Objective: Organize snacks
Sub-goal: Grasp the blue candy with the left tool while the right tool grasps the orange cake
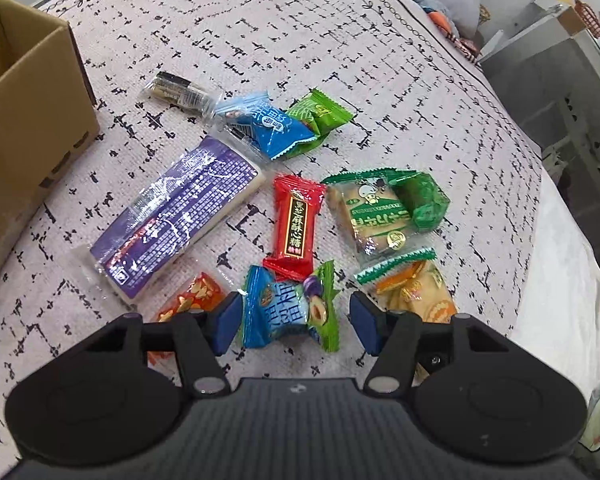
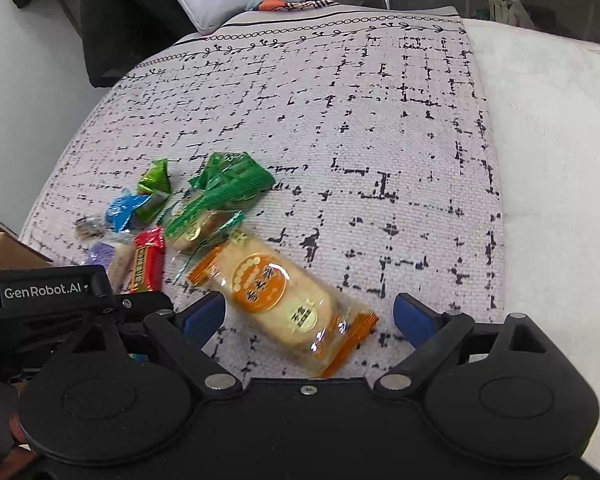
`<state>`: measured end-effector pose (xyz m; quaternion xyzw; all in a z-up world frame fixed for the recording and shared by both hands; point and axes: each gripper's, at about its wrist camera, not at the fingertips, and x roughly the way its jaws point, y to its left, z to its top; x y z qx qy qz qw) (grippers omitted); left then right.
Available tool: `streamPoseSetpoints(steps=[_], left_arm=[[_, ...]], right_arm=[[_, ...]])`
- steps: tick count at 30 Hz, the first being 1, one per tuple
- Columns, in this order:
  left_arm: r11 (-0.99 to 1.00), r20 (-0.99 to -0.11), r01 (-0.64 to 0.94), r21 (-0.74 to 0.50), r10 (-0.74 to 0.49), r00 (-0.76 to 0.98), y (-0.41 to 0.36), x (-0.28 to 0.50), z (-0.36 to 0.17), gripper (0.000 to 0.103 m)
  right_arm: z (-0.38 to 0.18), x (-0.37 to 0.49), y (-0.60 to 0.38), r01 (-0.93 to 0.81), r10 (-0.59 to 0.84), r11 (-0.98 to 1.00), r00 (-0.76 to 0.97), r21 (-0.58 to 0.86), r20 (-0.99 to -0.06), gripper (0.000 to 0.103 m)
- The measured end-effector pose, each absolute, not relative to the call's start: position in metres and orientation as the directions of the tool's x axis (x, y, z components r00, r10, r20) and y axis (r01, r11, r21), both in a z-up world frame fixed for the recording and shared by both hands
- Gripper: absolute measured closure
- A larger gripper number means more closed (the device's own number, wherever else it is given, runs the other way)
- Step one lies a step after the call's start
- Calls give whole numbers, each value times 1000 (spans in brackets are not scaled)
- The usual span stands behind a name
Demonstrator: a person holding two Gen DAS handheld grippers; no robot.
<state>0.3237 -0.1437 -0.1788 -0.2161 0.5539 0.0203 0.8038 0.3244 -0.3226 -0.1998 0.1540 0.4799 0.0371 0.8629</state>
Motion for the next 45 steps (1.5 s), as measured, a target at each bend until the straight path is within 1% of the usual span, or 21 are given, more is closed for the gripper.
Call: streamPoseSetpoints(steps=[2, 3, 4, 5, 6, 7, 8, 9, 10, 12, 18, 31, 45], left_arm=[[905, -901, -275, -324, -207, 381, -145, 326, -181, 47], [908, -903, -274, -318, -202, 379, -145, 327, -182, 53], [910, -904, -271, -315, -200, 378, -146, 328, -182, 62], [913, -907, -270, -307, -194, 374, -146, 328, -182, 69], [914, -909, -271, -303, -192, 371, -146, 328, -181, 69], [914, -909, -270, -303, -192, 371, -145, 328, -180, 71], [916, -908, -263, -302, -193, 371, -145, 327, -178, 71], [918, -906, -256, -303, -194, 376, -144, 325, -176, 72], [919, -903, -250, -304, -195, 382, -144, 324, -173, 72], [918, -895, -242, -316, -203, 398, -141, 319, -166, 72], [913, -870, -228, -337, -209, 446, -130, 307, -143, 72], [903, -825, -219, -369, -209, 526, -90, 284, -100, 72], [892, -796, -233, -388, -196, 573, -31, 271, -75, 72]], right_arm=[[-201, 327, -319, 78, 189, 959, 541, 273, -819, 11], [-202, 328, -317, 70, 182, 963, 541, 260, -821, 11], [-202, 329, -315, 62, 175, 967, 540, 246, -823, 12], [-202, 329, -312, 59, 164, 971, 542, 231, -824, 14], [-202, 329, -312, 58, 163, 971, 547, 232, -821, 18], [-200, 329, -314, 61, 171, 968, 553, 244, -816, 31], [-198, 328, -316, 67, 179, 964, 561, 259, -808, 37], [-196, 328, -317, 72, 183, 961, 564, 268, -805, 46], [-195, 327, -318, 71, 190, 958, 567, 277, -802, 60], [-193, 326, -318, 69, 207, 953, 567, 296, -797, 63], [-176, 318, -317, 63, 245, 935, 599, 349, -763, 65], [-142, 305, -286, 26, 250, 937, 645, 348, -722, 65], [-115, 304, -234, -14, 257, 941, 679, 338, -687, 65]])
